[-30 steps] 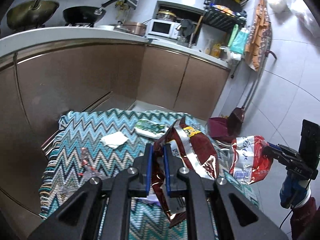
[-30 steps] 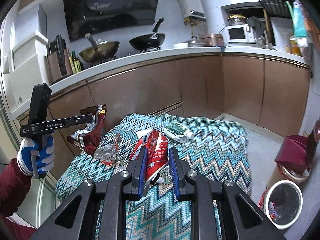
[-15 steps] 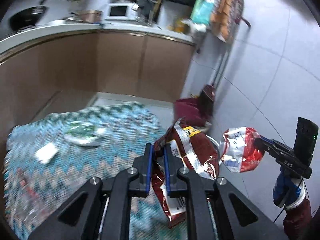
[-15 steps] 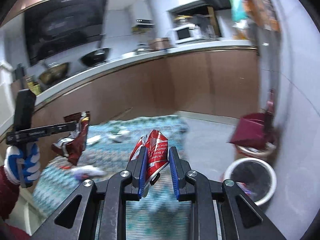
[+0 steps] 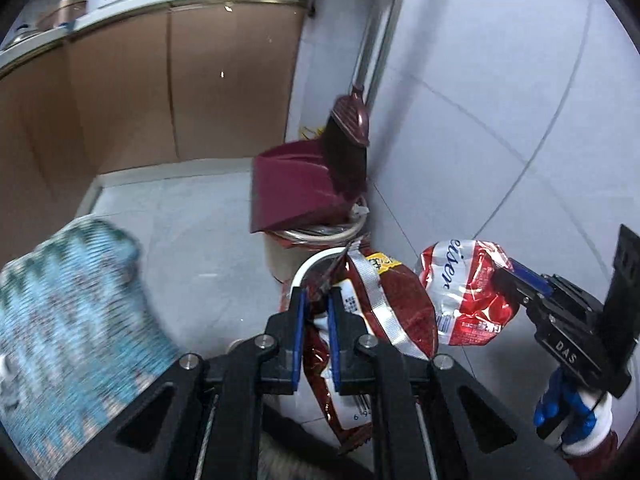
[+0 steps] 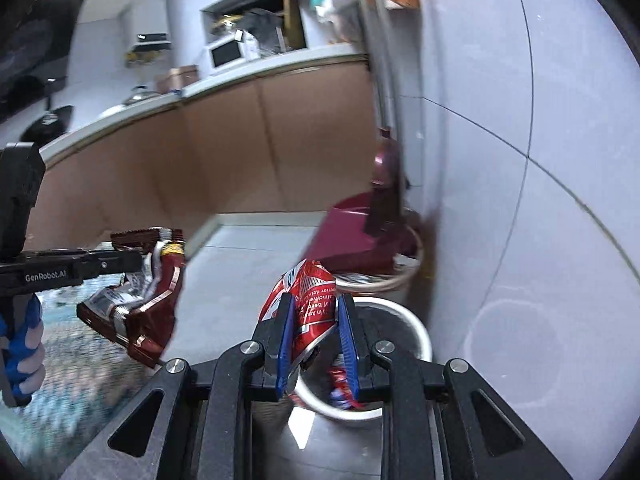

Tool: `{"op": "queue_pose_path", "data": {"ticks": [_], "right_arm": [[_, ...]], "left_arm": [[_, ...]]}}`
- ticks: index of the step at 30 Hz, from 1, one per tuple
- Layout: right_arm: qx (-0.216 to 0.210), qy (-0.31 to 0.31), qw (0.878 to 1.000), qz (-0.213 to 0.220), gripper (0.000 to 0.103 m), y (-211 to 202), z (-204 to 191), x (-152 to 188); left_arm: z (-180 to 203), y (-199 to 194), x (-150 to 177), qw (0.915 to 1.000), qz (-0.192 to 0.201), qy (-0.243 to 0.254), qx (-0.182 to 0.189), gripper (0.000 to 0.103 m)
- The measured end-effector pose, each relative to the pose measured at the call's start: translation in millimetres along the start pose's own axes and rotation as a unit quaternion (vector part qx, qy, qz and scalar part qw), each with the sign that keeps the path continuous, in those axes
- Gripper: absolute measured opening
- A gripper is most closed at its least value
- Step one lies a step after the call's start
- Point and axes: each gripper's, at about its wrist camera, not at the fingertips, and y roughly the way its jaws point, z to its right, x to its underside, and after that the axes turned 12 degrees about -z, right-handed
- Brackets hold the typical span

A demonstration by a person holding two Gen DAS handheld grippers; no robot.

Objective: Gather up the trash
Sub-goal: 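Carry the brown bag and red wrapper over the white bin and open both grippers, then move both tools back from the bin toward the blanket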

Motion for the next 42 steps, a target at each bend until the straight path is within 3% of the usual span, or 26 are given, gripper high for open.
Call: {"op": "queue_pose_path", "data": {"ticks": [8, 18, 20, 21, 22, 24, 30, 33, 42], "right_arm": [[0.036, 0.028, 0.998, -0.038, 0.021, 65, 39, -9], [0.054, 0.045, 0.995, -0.075, 0.022, 121, 60, -14], [0.06, 0.05, 0.994, -0.083, 0.027, 129, 64, -13], [0.061, 0.053, 0.993, -0.085, 0.029, 132, 66, -12], [0.061, 0.055, 0.993, -0.085, 0.033, 132, 67, -11], [0.06, 0.059, 0.993, -0.087, 0.036, 132, 69, -7], [0.054, 0.065, 0.993, -0.087, 0.04, 121, 69, -2], [0.05, 0.073, 0.993, -0.078, 0.047, 108, 64, 0], [0.049, 0.056, 0.997, -0.032, 0.058, 48, 24, -2]], "left_arm": [[15, 104, -45, 0.9986, -0.051, -0.01, -0.013, 0.012], [9, 177, -65, 0.9945, -0.09, -0.052, -0.009, 0.015], [4, 186, -65, 0.9932, -0.096, -0.066, -0.003, 0.034], [2, 189, -65, 0.9924, -0.098, -0.074, 0.003, 0.039], [1, 192, -65, 0.9918, -0.099, -0.081, 0.01, 0.044], [-2, 195, -64, 0.9901, -0.105, -0.09, 0.025, 0.044], [1, 174, -58, 0.9903, -0.089, -0.101, 0.034, 0.044], [4, 152, -55, 0.9919, -0.069, -0.101, 0.031, 0.044], [14, 50, -32, 0.9946, 0.028, -0.098, 0.018, 0.044]]}}
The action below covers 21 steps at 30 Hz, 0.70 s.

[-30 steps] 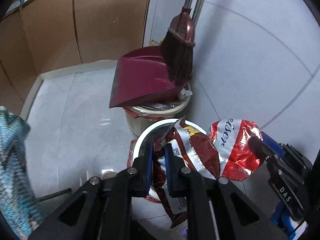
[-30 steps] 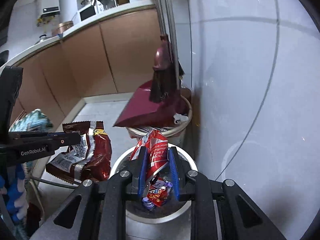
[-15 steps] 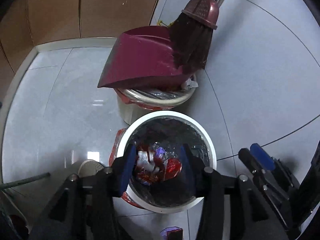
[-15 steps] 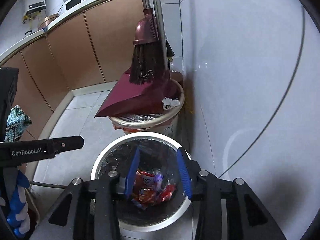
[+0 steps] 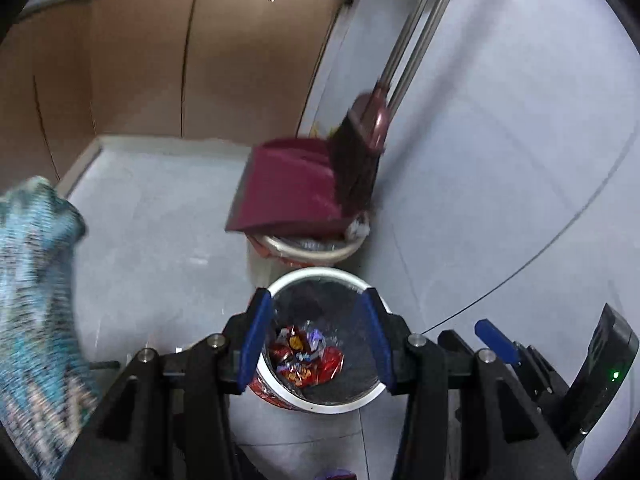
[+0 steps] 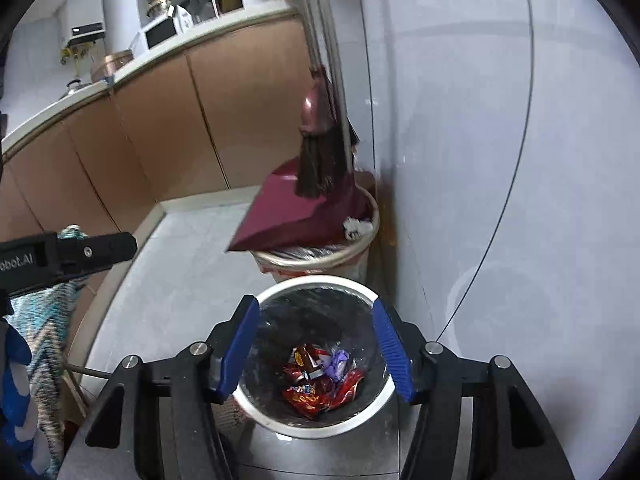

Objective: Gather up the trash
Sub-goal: 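Move both tools back from the bin toward the blanket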

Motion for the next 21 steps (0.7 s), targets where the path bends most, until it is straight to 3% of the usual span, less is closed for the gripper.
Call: {"op": "queue_pose_path", "data": {"ticks": [10, 14, 21], "right_arm": [[-0.029, -0.041, 0.996, 0.068, 0.062, -105, -55, 21], [-0.043, -0.063, 0.993, 0.095, 0.064, -146, -79, 31], [-0.07, -0.09, 0.984, 0.136, 0.066, -203, -111, 46]], "left_arm": [[0, -115, 53, 0.9978, 0.056, 0.033, -0.01, 0.045], [-11, -165, 81, 0.9948, 0.09, 0.04, -0.024, 0.054], [-46, -250, 130, 0.9892, 0.136, 0.037, -0.041, 0.055]]}}
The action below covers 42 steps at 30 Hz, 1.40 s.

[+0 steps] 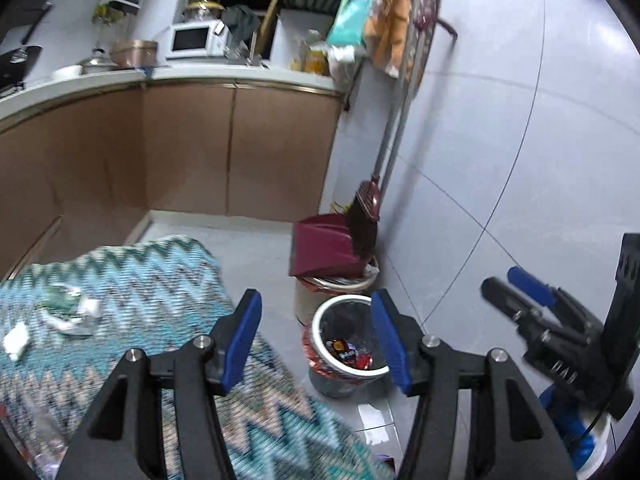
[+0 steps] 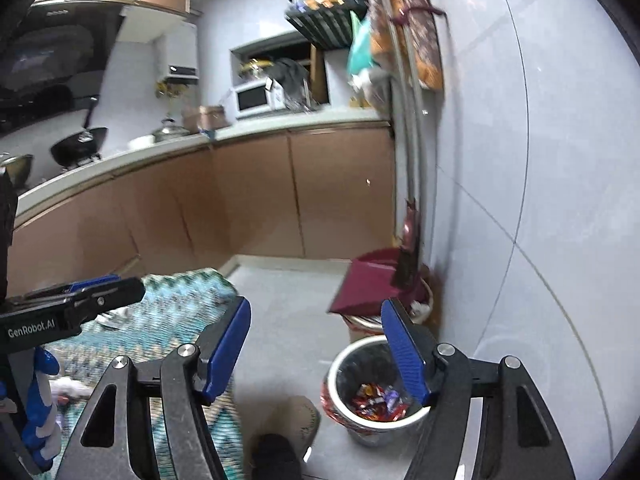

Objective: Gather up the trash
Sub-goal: 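Move both tools back from the bin toward the blanket, then grasp a purple wrapper with the left gripper while the right gripper grasps a clear plastic bag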

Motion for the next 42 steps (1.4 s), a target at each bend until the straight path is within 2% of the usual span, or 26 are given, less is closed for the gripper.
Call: {"op": "queue_pose_path", "data": {"ticks": [4, 10, 17, 20, 28, 30, 37, 42], "right_arm": [[-0.014, -0.018, 0.999, 0.023, 0.07, -29, -22, -3], [-0.048, -0.047, 0.997, 0.045, 0.071, -67, -57, -2], [-0.09, -0.082, 0.991, 0.055, 0.073, -94, -96, 4], [-0.111, -0.099, 0.987, 0.052, 0.073, -96, -111, 6], [-0.156, -0.116, 0.981, 0.027, 0.073, -73, -135, 12], [-0.168, -0.121, 0.978, 0.019, 0.073, -69, -142, 16], [-0.199, -0.139, 0.969, -0.035, 0.073, -28, -162, 28], [-0.214, -0.149, 0.962, -0.077, 0.073, 6, -176, 38]], "left_arm": [[-21, -46, 21, 0.9993, 0.03, -0.004, -0.024, 0.055], [-51, -103, 56, 0.9973, 0.056, -0.015, -0.044, 0.055], [-93, -161, 103, 0.9918, 0.082, -0.045, -0.086, 0.055], [-113, -174, 121, 0.9896, 0.081, -0.056, -0.105, 0.055], [-155, -182, 175, 0.9875, 0.07, -0.067, -0.124, 0.055], [-161, -181, 188, 0.9871, 0.068, -0.062, -0.131, 0.06], [-169, -153, 216, 0.9928, 0.025, -0.044, -0.109, 0.062], [-170, -126, 221, 0.995, -0.002, -0.025, -0.096, 0.062]]}}
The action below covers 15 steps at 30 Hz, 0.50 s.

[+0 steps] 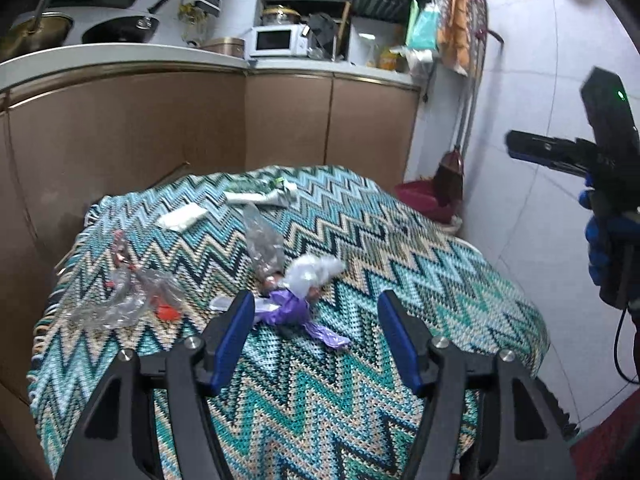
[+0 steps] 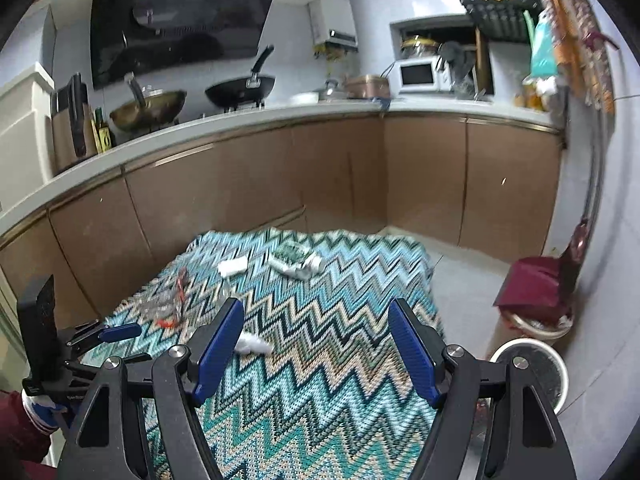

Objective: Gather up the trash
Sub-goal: 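Grasp a purple wrapper with the left gripper while the right gripper grasps a clear plastic bag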

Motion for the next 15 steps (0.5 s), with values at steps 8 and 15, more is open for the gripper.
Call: {"op": "queue_pose_path", "data": {"ticks": [8, 15], "right_arm": [[-0.023, -0.001, 0.998, -0.052, 0.073, 54, 1, 0], [-0.053, -0.014, 0.994, -0.095, 0.071, 97, -5, 0]], "left_arm": [[-12, 44, -11, 0.9992, -0.036, 0.005, 0.014, 0.062], [-24, 81, -16, 0.9973, -0.069, 0.013, 0.02, 0.052]]}}
